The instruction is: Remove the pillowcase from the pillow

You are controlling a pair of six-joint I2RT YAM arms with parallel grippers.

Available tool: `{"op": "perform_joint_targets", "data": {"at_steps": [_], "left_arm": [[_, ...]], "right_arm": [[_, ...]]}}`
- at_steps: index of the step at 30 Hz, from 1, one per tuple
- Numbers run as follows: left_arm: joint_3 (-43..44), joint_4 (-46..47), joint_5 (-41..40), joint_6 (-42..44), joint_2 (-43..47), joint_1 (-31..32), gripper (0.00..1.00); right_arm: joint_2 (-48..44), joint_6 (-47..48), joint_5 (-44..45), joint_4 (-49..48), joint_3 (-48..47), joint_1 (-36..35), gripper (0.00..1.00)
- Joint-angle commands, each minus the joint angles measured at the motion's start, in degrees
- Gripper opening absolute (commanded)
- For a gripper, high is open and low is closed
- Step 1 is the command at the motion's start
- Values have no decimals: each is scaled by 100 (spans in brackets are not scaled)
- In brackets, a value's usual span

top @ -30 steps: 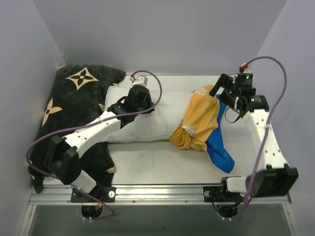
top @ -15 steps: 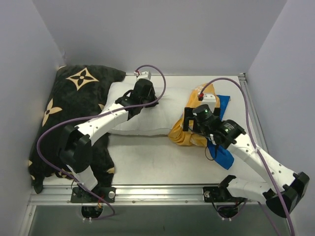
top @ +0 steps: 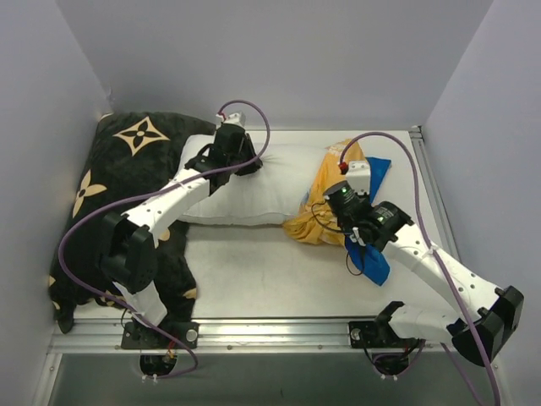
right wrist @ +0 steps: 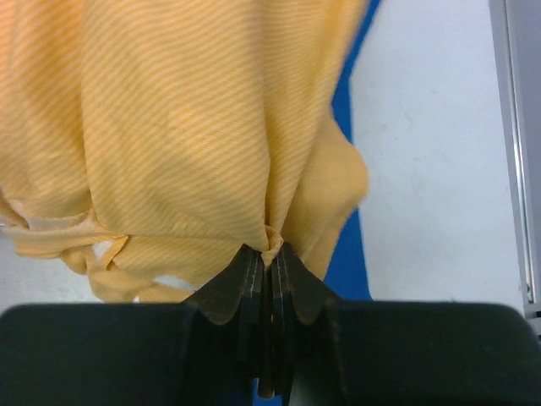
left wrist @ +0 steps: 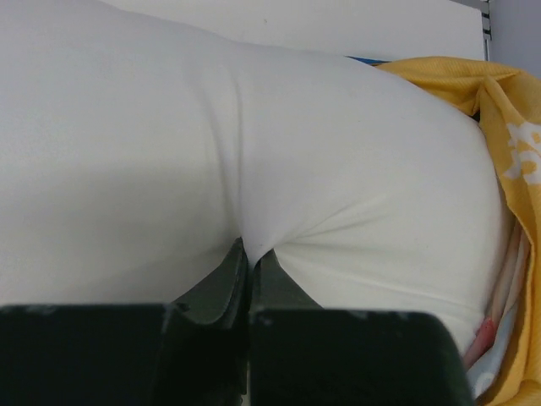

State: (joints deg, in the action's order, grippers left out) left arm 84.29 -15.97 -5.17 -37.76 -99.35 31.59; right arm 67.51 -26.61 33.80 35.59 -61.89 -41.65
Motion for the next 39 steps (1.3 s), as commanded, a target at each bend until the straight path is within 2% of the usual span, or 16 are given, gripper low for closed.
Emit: {"op": "perform_joint_targets", "data": {"at_steps": [1, 4, 11, 17, 23, 24, 26, 27, 29, 30, 31, 32, 33, 34, 37, 39], "left_arm": [[368, 6, -178, 58, -23, -733, 0], [465, -38, 7, 67, -14, -1049, 0], [369, -56, 183, 31, -49, -1463, 0], [272, -100, 244, 40, -102, -1568, 0], [228, -100, 499, 119, -163, -1674, 0], [237, -91, 517, 137, -172, -1657, 0], [228, -91, 517, 163, -225, -1560, 0], [237, -82, 517, 163, -242, -1525, 0], [237, -73, 517, 163, -313, -1455, 0], [219, -56, 517, 163, -330, -1367, 0], [193, -47, 517, 155, -357, -1340, 0], [176, -30, 517, 137, -366, -1305, 0], [158, 5, 517, 128, -374, -1270, 0], [114, 23, 517, 120, -383, -1261, 0], [70, 76, 517, 84, -383, -1235, 0], [70, 76, 517, 84, -374, -1235, 0]], "right_arm": [[-623, 155, 269, 528, 45, 576, 0], [-904, 218, 232, 528, 212, 1103, 0], [-1380, 402, -1085, 273, 248, 2879, 0], [-1310, 315, -1094, 220, -69, 3547, 0], [-1144, 182, -2349, 9, -200, 3980, 0], [-1021, 287, -3048, -61, -236, 3937, 12], [-854, 314, -3327, -61, -393, 3639, 28], [-801, 323, -3232, -18, -446, 3263, 46], [-792, 210, -2249, 97, -569, 2060, 64], [-765, 157, -1907, 132, -605, 1699, 80], [-730, 60, -1442, 176, -640, 1103, 85], [-669, 16, -1255, 237, -693, 880, 87], [-573, -28, -1114, 272, -737, 678, 98], [-546, -107, -956, 281, -737, 232, 100], [-248, -344, -261, 299, -675, -211, 100], [111, -424, 116, 325, -632, -203, 100]]}}
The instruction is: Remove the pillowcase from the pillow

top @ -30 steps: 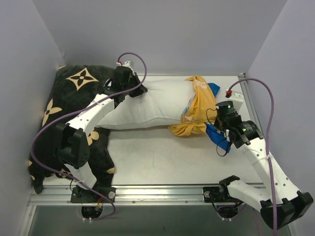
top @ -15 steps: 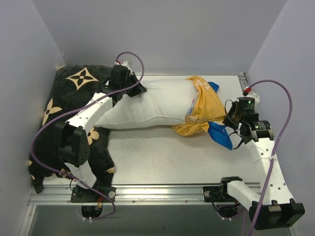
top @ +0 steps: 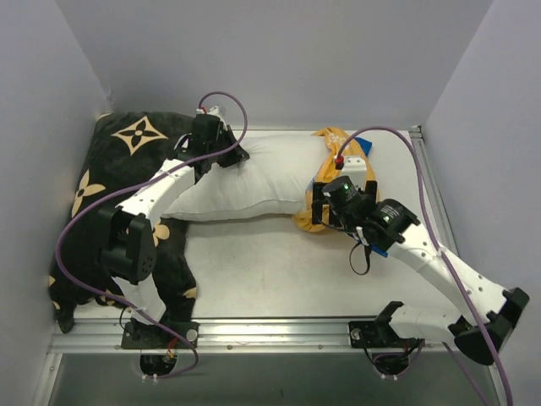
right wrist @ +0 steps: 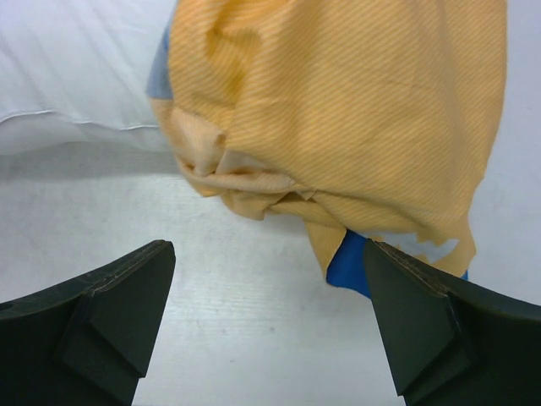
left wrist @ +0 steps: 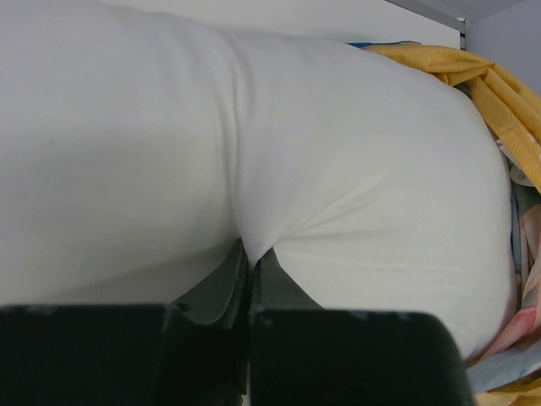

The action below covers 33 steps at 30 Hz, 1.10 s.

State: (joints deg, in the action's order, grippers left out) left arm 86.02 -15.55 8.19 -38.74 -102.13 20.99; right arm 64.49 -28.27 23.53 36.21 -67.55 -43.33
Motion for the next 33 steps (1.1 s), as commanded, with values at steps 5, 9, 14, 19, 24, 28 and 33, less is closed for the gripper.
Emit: {"op": "perform_joint_targets", "data": {"at_steps": [5, 9, 14, 19, 24, 28, 33], "left_arm": [[-129, 35, -819, 218, -9, -175, 0], [-129, 61, -792, 218, 0, -175, 0], [-120, 61, -661, 235, 9, -236, 0], [-164, 157, -468, 104, 8, -508, 0], [-103, 193, -239, 7, 17, -859, 0], [-6, 96, -177, 24, 0, -1009, 0], [47, 26, -142, 60, -70, -1045, 0]], "right_arm": [[942, -346, 1348, -51, -65, 202, 100], [1100, -302, 786, -623, -83, 246, 93], [945, -354, 593, -580, 266, 588, 31], [74, -197, 276, -527, 1023, 1815, 0], [-972, 14, -392, -457, 1341, 3540, 0], [-1325, 41, -682, -395, 1034, 4315, 0], [-1237, -117, -1348, -219, 261, 4685, 0]]}}
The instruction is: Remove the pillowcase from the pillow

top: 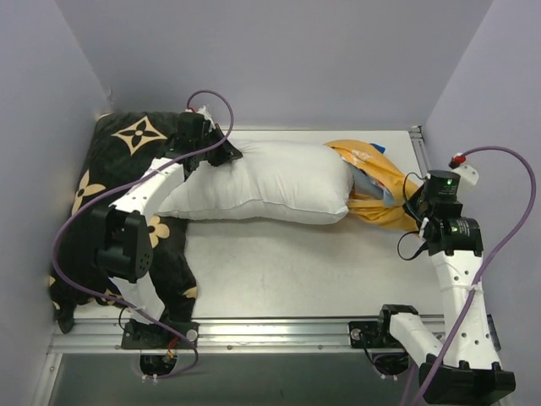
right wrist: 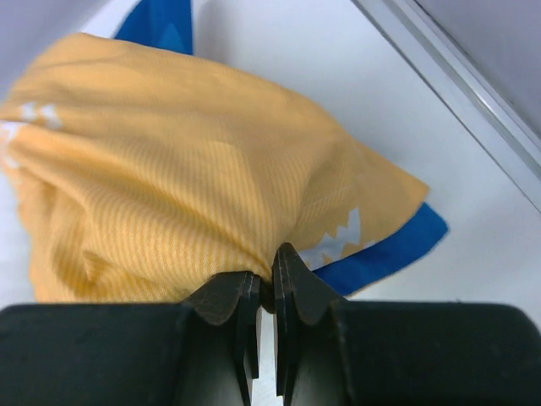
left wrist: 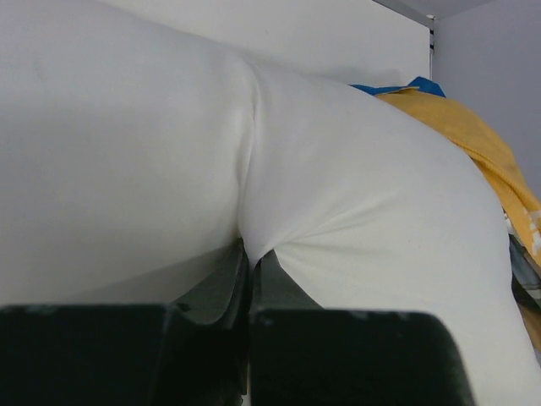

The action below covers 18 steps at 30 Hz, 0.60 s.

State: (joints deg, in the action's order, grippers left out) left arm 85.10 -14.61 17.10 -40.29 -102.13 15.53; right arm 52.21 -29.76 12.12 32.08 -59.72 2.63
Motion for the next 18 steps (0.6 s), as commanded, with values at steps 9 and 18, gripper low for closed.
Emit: {"op": "perform_joint_targets", "data": {"at_steps": [9, 18], "left_arm": [[253, -156, -480, 469, -457, -226, 0], [182, -297, -515, 707, -633, 99, 0]], "right_arm": [[509, 49, -482, 457, -2709, -422, 0], [1054, 260, -615, 580, -4546, -448, 0]]}}
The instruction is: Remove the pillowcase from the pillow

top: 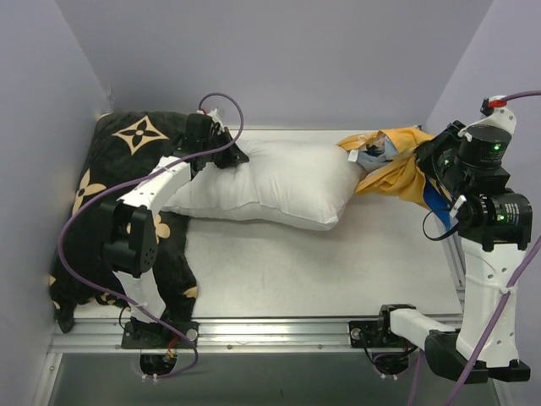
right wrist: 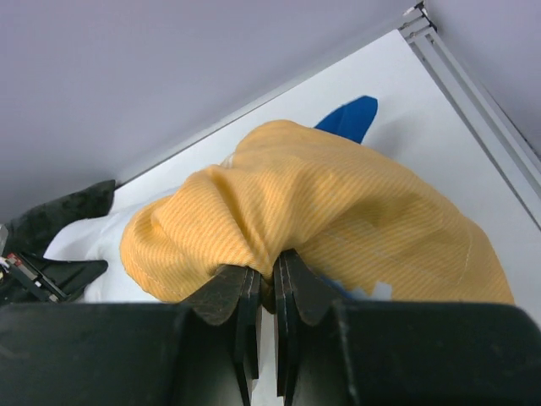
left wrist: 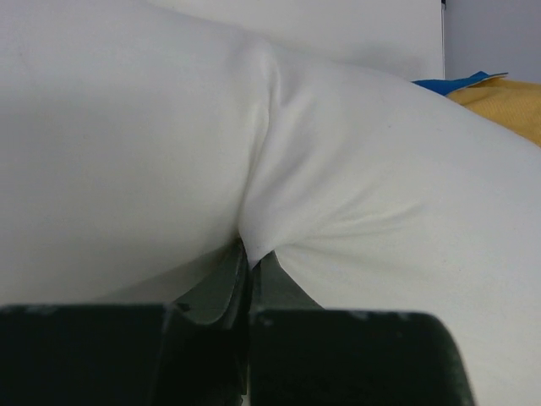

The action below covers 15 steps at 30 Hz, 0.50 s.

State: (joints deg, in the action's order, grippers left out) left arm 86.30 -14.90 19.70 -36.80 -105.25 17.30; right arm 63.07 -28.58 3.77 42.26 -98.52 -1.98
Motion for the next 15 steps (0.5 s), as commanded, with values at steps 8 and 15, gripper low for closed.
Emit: {"op": "perform_joint_targets", "data": {"at_steps": [8, 15], "left_arm": [[97, -294, -819, 427, -513, -25, 0], [755, -935, -915, 1253, -926, 387, 0]], "right_arm": [[338, 344, 537, -324, -1591, 31, 0], [242, 476, 625, -481, -2022, 48, 0]]}}
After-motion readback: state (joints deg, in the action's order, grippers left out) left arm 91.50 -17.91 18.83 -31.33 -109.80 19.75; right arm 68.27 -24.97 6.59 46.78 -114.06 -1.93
